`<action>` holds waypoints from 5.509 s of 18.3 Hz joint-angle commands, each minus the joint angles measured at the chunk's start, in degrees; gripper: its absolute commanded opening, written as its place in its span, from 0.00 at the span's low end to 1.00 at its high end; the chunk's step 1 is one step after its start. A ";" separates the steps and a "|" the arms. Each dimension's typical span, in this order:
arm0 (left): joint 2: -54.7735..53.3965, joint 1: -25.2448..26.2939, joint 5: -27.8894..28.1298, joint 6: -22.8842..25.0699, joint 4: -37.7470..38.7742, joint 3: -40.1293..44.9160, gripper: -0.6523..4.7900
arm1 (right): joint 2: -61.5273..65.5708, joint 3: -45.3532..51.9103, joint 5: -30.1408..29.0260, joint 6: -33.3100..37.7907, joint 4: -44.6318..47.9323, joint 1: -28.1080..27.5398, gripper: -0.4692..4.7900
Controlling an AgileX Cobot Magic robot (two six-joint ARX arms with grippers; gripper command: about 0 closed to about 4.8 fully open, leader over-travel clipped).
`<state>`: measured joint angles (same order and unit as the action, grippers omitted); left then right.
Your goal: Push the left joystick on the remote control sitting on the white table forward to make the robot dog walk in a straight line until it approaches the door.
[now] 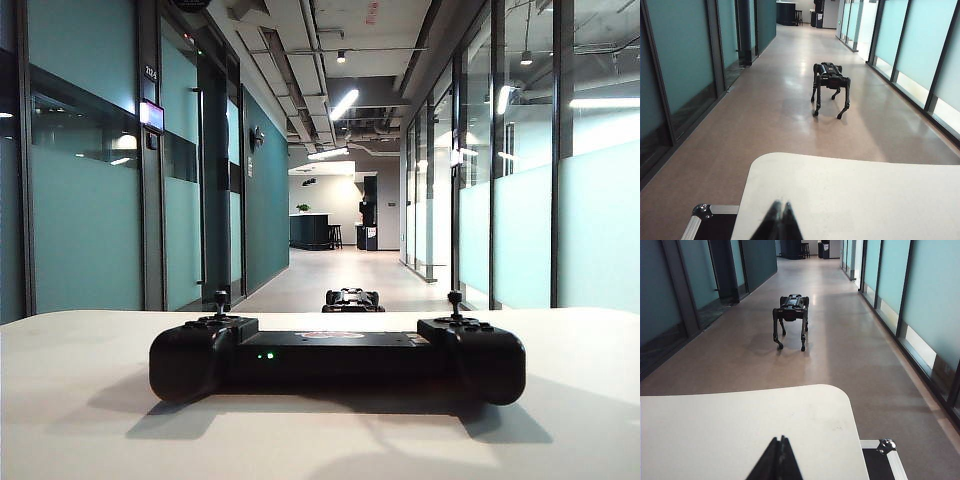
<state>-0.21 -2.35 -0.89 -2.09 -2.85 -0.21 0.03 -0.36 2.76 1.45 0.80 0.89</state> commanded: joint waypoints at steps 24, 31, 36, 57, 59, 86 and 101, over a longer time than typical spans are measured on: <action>-16.26 -0.04 -5.14 -1.57 7.34 -24.09 0.11 | 14.58 -27.71 -2.69 0.48 -9.94 0.07 0.08; -29.62 -0.17 -14.56 -7.80 15.78 -38.99 0.11 | 27.36 -37.97 -4.24 0.48 -14.75 2.91 0.08; -38.25 -3.98 -14.12 -6.51 22.23 -46.34 0.11 | 35.93 -44.30 -1.03 6.10 -22.38 11.67 0.08; -55.91 -25.44 -16.61 -3.02 32.57 -54.36 0.11 | 67.28 -54.29 3.26 21.51 -46.21 40.74 0.60; -55.91 -25.42 -16.02 -2.84 32.54 -54.36 0.11 | 70.58 -54.29 1.62 21.51 -46.71 40.46 0.79; -56.13 -25.44 -19.96 -2.84 32.61 -54.36 0.11 | 91.43 -54.12 1.38 21.51 -37.94 39.17 0.79; -56.15 -25.44 -19.98 -2.80 32.85 -54.29 0.11 | 91.45 -54.12 1.18 25.31 -38.27 38.56 0.42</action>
<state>-56.42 -27.73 -20.45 -5.34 30.30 -54.28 91.72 -54.37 4.95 23.51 -38.09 39.22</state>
